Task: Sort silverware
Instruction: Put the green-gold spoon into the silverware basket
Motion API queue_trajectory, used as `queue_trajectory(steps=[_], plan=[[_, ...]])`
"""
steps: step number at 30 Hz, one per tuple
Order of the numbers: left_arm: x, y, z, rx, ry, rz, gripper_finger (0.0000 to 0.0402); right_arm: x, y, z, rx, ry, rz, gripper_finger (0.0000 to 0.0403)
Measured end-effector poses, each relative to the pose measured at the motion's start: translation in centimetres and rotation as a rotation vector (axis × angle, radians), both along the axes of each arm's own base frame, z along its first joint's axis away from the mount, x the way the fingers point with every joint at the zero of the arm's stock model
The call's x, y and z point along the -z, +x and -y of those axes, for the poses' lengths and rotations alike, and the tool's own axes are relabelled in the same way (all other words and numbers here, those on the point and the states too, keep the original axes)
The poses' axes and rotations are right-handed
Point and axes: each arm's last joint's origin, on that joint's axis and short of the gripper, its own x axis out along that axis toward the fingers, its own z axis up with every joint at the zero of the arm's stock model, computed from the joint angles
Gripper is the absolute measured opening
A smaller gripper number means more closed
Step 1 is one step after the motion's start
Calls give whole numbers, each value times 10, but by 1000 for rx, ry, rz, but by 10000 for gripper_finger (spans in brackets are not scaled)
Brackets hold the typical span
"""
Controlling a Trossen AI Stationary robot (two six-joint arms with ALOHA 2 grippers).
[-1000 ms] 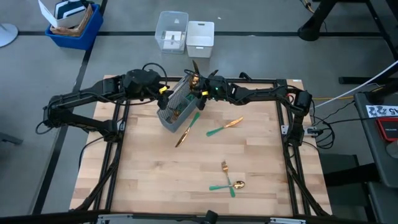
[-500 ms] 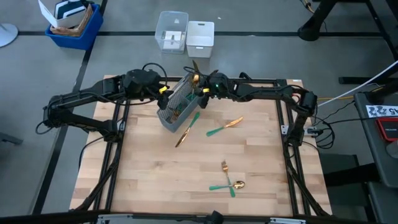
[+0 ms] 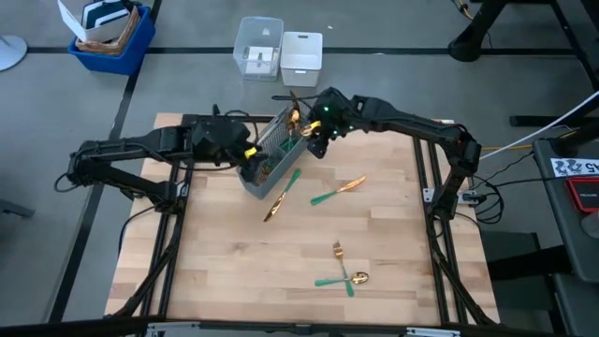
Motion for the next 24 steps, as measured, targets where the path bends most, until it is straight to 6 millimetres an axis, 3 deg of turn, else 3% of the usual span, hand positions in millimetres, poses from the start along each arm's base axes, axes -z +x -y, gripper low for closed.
queue_trajectory(steps=[9,24], plan=[[21,36,22,63,-55,-29,150,-17,-30,-13,-15,94,-232,202],[53,120,25,224,-92,207,150,-63,-98,-38,-119,-11,-279,202]])
